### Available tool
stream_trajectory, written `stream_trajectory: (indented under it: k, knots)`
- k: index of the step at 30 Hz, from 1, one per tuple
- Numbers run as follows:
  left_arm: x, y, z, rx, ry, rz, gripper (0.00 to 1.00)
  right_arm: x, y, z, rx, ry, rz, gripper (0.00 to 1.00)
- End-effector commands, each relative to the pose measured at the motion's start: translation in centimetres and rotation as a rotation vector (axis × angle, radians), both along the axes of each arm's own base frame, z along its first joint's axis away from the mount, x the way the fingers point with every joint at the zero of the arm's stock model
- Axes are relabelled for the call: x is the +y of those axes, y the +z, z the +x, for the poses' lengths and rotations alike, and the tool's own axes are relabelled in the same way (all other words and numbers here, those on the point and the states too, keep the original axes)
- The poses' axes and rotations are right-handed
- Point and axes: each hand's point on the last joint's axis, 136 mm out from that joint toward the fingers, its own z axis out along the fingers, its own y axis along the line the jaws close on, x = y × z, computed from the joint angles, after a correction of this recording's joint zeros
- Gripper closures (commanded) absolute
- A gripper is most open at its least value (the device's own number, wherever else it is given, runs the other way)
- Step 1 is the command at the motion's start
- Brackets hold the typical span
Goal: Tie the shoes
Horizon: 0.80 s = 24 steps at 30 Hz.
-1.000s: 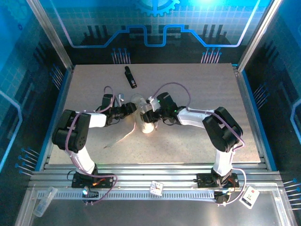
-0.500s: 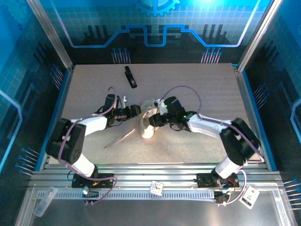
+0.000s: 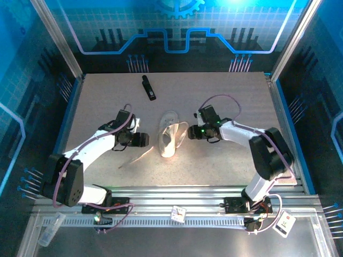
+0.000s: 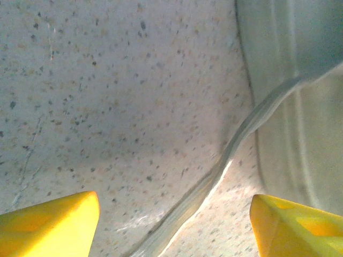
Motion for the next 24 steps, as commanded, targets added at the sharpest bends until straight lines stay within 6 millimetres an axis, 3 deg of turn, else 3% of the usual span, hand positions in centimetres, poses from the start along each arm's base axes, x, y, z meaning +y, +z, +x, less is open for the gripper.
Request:
stream_trajectory:
  k: [1,12,17,20,24]
  knots:
    - [0.4,-0.3,-1.3,0.066,-0.109,0.109,0.25,1.1,-0.8,0.2,0.063,0.026,-0.009,0.48]
    - [0.6,-5.7,-2.1,0.310,-0.153,0.209,0.24,4.7,-3.1,2.3,0.083,0.091,-0.026,0.43]
    - [1.0,-6.8,-2.3,0.362,-0.149,0.248,0.28,4.5,-5.1,3.0,0.114,0.101,-0.088,0.48]
    - [1.1,-6.8,-2.2,0.360,-0.143,0.255,0.43,3.9,-5.9,3.5,0.122,0.100,-0.118,0.67]
    - [1.5,-6.2,-2.0,0.332,-0.126,0.272,0.79,3.2,-5.5,4.1,0.103,0.096,-0.116,0.91]
